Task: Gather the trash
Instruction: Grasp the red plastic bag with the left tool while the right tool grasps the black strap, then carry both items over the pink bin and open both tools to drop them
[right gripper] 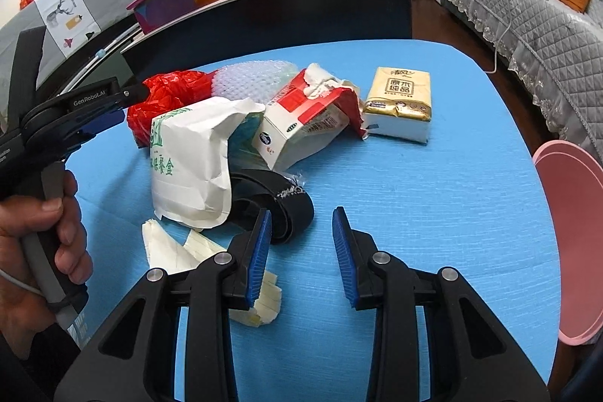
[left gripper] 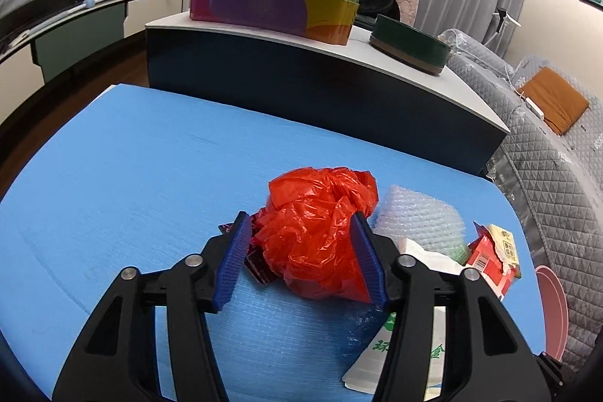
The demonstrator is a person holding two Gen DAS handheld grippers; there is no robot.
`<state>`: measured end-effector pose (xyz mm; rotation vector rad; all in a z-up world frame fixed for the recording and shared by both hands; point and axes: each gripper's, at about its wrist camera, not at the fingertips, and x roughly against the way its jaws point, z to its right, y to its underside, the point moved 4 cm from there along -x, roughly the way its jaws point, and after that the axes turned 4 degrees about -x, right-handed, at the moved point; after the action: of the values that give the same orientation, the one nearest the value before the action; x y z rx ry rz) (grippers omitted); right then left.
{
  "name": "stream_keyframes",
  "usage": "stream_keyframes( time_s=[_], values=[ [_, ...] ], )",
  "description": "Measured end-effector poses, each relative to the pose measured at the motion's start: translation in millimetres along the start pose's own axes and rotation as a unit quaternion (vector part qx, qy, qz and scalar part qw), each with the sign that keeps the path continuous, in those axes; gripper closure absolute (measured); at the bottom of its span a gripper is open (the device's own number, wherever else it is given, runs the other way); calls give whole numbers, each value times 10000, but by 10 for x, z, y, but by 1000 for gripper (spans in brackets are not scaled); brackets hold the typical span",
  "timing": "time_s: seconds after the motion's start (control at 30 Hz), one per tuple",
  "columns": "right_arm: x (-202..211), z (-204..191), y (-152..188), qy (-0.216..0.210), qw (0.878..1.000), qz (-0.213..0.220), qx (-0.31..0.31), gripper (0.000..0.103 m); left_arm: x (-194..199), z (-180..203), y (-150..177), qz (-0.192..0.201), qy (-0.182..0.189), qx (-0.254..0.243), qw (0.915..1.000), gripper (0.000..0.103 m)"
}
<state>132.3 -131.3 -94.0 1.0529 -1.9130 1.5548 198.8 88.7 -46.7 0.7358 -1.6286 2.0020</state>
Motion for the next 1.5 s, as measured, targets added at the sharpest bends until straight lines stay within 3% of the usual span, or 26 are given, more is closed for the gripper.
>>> stream_keyframes(
  time_s=[0.07,0.2,0.3,0.63,1.2,1.5],
  values=[
    [-1,2,6,0,10000,-23,2,74,-17,3,10,-49,64,22,10000,60],
    [-2,12,1,-37,10000,-38,-18,82,-48,6,31,-115,88,29,9999,67],
    [2,8,-9,-64,10000,-41,8,94,-33,-7,28,-117,84,52,9999,76],
    [196,47,-81,240,9992,323,85,100,130,-18,-38,116,111,-14,9999,91],
    [786,251,-143,702,9924,1009,-73,100,651,54,-140,649,241,-123,9975,96],
    [1289,289,-215,610,9839,1676,-80,101,871,186,-96,781,372,-239,9960,96]
  ],
)
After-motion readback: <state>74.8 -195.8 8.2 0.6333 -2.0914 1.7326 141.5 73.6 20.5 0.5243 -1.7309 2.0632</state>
